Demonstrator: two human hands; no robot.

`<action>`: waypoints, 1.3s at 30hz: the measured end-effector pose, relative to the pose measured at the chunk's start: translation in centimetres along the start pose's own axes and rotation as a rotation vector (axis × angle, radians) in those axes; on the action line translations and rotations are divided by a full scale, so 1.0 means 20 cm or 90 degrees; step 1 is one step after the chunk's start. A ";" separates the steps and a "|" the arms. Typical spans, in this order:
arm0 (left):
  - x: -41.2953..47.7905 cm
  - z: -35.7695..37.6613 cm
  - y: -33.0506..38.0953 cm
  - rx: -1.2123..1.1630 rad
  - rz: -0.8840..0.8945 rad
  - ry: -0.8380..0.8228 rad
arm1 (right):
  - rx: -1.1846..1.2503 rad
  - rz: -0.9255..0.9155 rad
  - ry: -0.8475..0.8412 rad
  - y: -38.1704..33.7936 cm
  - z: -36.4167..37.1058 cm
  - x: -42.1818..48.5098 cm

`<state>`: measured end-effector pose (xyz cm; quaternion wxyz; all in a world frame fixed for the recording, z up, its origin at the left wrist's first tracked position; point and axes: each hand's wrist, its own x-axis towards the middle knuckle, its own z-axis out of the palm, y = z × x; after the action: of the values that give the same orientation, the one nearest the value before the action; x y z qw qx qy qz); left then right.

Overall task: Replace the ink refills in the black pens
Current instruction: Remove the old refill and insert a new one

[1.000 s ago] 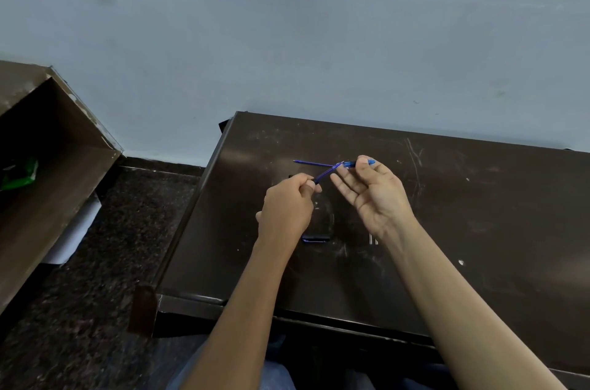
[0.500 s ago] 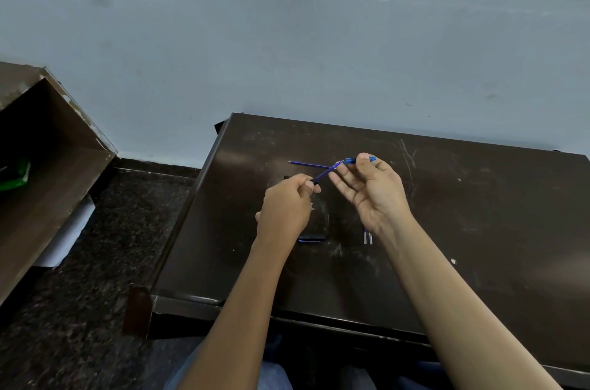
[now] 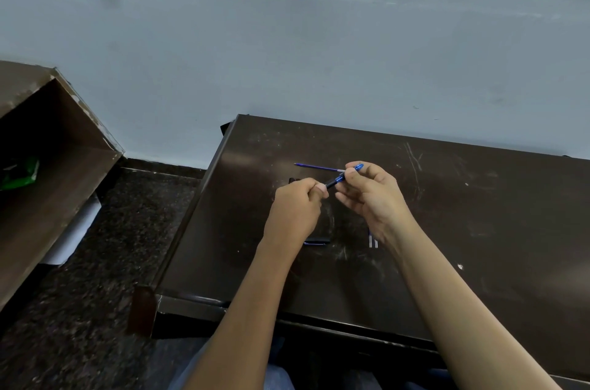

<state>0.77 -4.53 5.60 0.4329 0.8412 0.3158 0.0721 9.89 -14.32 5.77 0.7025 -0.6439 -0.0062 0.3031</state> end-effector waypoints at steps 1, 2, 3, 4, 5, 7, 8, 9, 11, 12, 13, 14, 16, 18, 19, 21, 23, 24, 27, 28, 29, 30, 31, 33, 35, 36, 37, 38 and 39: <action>0.00 0.00 0.00 0.003 0.003 0.002 | 0.003 0.007 -0.009 0.00 0.00 0.00; 0.00 0.00 0.00 0.006 0.004 0.005 | 0.008 0.011 -0.017 0.00 0.00 0.01; 0.00 -0.01 0.00 0.008 0.004 0.006 | 0.010 0.015 -0.026 0.00 -0.01 0.01; 0.00 -0.01 0.00 0.010 0.005 0.004 | 0.010 0.020 -0.034 0.00 -0.02 0.01; 0.00 -0.01 0.00 0.008 0.005 -0.001 | 0.009 0.026 -0.042 -0.01 -0.02 0.01; 0.00 -0.02 0.01 0.010 0.005 -0.011 | 0.009 0.043 -0.054 -0.01 -0.03 0.01; 0.00 -0.02 0.01 0.018 0.008 -0.012 | 0.013 0.050 -0.058 -0.01 -0.03 0.01; 0.00 -0.02 0.01 0.028 0.011 -0.009 | 0.018 0.055 -0.061 -0.01 -0.03 0.01; 0.00 -0.01 0.02 0.041 0.012 0.004 | 0.024 0.060 -0.065 -0.01 -0.02 0.01; 0.00 -0.01 0.02 0.040 0.010 0.010 | 0.024 0.060 -0.066 -0.01 -0.02 0.02; 0.00 -0.02 0.02 0.039 0.012 0.015 | 0.026 0.060 -0.065 -0.01 -0.01 0.02; 0.00 -0.02 0.02 0.040 0.019 0.023 | 0.028 0.060 -0.063 -0.01 -0.01 0.02; 0.00 -0.02 0.01 0.046 0.047 0.045 | 0.034 0.060 -0.054 -0.01 0.00 0.02; 0.00 -0.03 0.00 0.049 0.072 0.060 | 0.039 0.056 -0.046 -0.01 0.01 0.01; 0.00 -0.03 -0.01 0.049 0.081 0.058 | 0.037 0.053 -0.044 -0.01 0.02 0.01; -0.01 -0.03 -0.02 0.045 0.093 0.044 | 0.033 0.047 -0.041 0.00 0.03 0.01; -0.01 -0.03 -0.02 0.033 0.084 0.033 | 0.037 0.044 -0.040 0.00 0.04 0.00; 0.00 -0.02 -0.02 0.025 0.069 0.032 | 0.039 0.042 -0.038 0.00 0.05 0.00; 0.01 -0.02 -0.02 0.042 0.053 0.037 | 0.040 0.037 -0.031 0.00 0.06 0.00; 0.01 -0.02 -0.03 0.055 0.058 0.035 | 0.038 0.036 -0.030 0.00 0.06 0.00; 0.01 -0.02 -0.03 0.064 0.065 0.035 | 0.035 0.038 -0.029 0.00 0.07 0.00; 0.00 -0.03 -0.03 0.070 0.075 0.038 | 0.030 0.041 -0.027 0.00 0.07 0.00; 0.00 -0.03 -0.04 0.076 0.088 0.048 | 0.026 0.045 -0.026 0.01 0.07 -0.01; 0.00 -0.03 -0.05 0.093 0.117 0.069 | 0.032 0.049 -0.030 0.01 0.07 0.00; 0.00 -0.02 -0.05 0.085 0.112 0.068 | 0.041 0.047 -0.039 0.01 0.07 0.00; 0.00 -0.01 -0.04 0.069 0.090 0.064 | 0.041 0.046 -0.041 0.01 0.07 0.00; 0.00 -0.01 -0.04 0.052 0.068 0.059 | 0.037 0.045 -0.040 0.00 0.07 0.00; 0.00 0.00 -0.04 0.049 0.055 0.055 | 0.033 0.045 -0.037 0.00 0.07 0.00; 0.00 0.00 -0.04 0.063 0.057 0.052 | 0.030 0.046 -0.035 0.01 0.07 0.00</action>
<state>0.38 -4.14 5.03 0.3739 0.8713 0.2985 0.1094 9.30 -12.95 5.89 0.7057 -0.6184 0.0048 0.3458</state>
